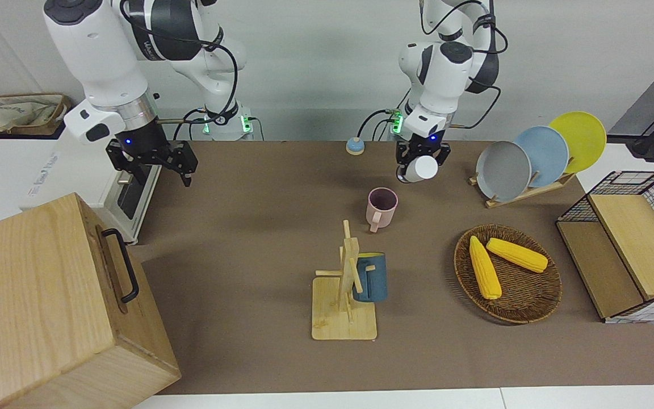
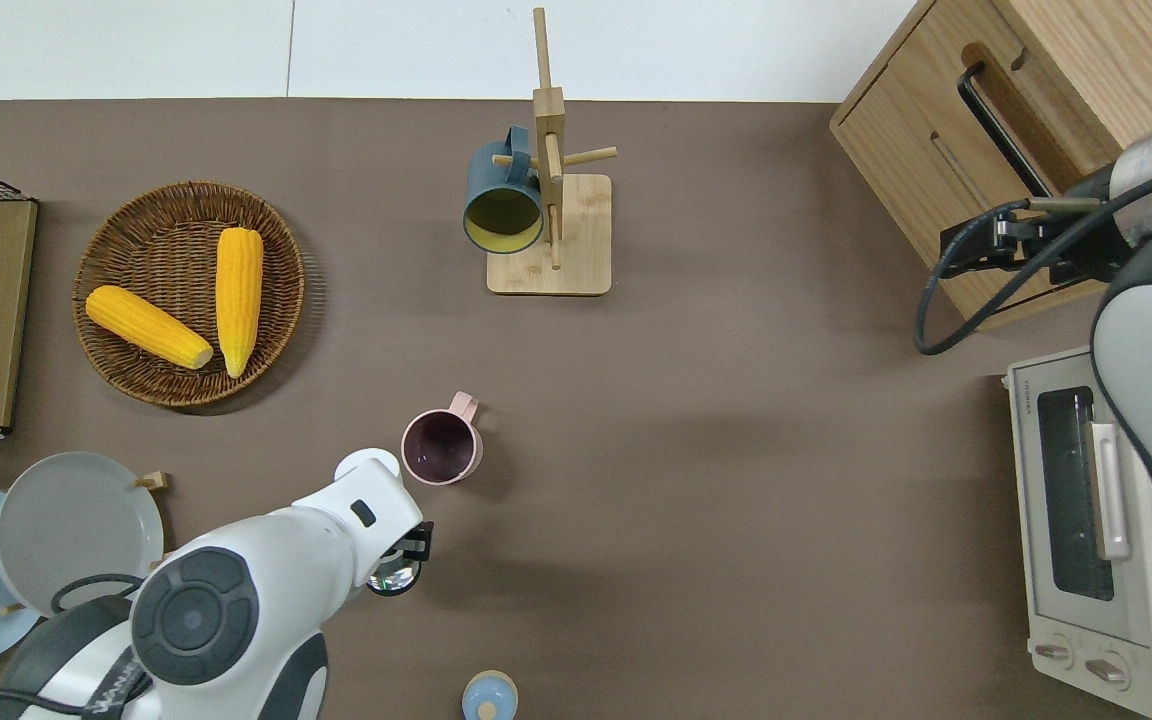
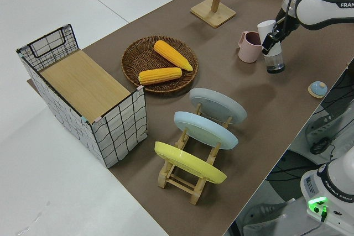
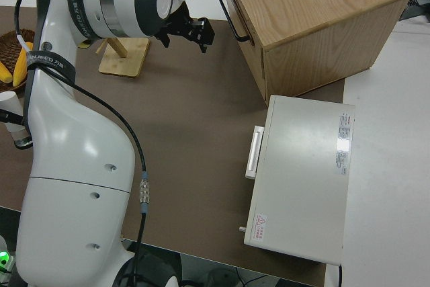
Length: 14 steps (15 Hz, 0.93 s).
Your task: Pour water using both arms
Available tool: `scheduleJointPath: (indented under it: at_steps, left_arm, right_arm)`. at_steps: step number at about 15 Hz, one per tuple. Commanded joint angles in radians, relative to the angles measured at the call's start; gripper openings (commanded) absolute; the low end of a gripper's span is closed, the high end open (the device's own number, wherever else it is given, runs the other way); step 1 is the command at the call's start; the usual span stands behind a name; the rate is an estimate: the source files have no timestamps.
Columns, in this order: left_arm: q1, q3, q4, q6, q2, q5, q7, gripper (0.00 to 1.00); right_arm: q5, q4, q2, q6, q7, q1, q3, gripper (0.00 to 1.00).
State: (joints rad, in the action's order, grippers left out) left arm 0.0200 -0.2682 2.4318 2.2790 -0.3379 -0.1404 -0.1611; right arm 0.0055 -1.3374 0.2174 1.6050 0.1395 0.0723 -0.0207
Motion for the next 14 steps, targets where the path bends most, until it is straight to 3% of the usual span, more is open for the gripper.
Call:
scheduleJointPath:
  at_steps: [1,4,8,14]
  left_arm:
    - [-0.069,0.061,-0.114,-0.003,-0.016,0.05,0.058,0.0]
    - [-0.17,0.075,-0.261,-0.003,0.034,0.071,0.13,0.0]
    - [-0.287,0.076,-0.517,-0.004,0.177,0.073,0.236,0.0]
    - [-0.442,0.107,-0.79,-0.019,0.365,0.055,0.491,0.0]
  right_arm:
    - [-0.004,-0.023,-0.021,0.003,-0.017,-0.02,0.018,0.996]
    - [-0.004,-0.023,-0.021,0.003,-0.017,-0.02,0.018,0.996]
    - [-0.004,-0.023,-0.021,0.003,-0.017,-0.019,0.018,0.996]
    - [-0.004,-0.023,-0.021,0.003,-0.017,-0.02,0.018,0.996]
